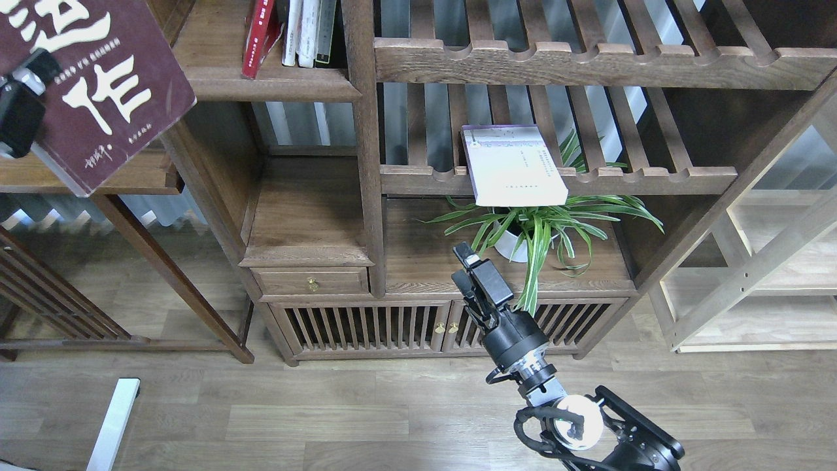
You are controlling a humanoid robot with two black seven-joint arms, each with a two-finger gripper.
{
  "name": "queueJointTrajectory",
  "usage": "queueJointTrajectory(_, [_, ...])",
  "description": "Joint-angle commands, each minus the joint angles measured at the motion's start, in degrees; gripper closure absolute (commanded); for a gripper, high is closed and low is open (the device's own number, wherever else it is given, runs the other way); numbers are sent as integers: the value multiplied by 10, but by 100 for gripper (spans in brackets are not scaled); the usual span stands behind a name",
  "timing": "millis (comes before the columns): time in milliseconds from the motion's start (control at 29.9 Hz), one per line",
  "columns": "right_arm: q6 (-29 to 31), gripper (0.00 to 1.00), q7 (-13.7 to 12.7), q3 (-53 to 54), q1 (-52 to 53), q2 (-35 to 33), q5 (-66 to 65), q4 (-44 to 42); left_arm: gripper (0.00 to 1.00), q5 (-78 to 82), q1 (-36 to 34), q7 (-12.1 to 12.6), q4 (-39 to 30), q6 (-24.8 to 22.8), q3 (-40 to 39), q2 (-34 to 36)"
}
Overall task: Organize books on shelf
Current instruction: 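Lift the maroon book with the left gripper up toward the upper cubby, then insert the maroon book into the upper cubby with the left gripper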
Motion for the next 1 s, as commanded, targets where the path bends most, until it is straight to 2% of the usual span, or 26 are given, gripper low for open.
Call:
queueJointTrajectory(0, [0, 1, -1, 0, 2, 0, 0, 0, 98, 18, -21, 0, 0, 0, 3, 1])
queueJointTrajectory(401, [0, 1, 0, 2, 17, 0, 2, 0, 97, 38, -42, 0, 0, 10, 28, -15])
queueJointTrajectory(535, [0, 1, 0, 3, 21, 0, 3, 0, 96, 65, -46, 0, -3, 44, 22, -43])
queueJointTrajectory(702, [0, 1, 1, 6, 21, 0, 6, 0, 96, 103, -72, 0, -4, 63, 23, -64])
queueJointTrajectory(969, [0, 1, 0, 6, 27, 0, 24, 0, 96, 114, -93, 0, -3, 101, 47, -64])
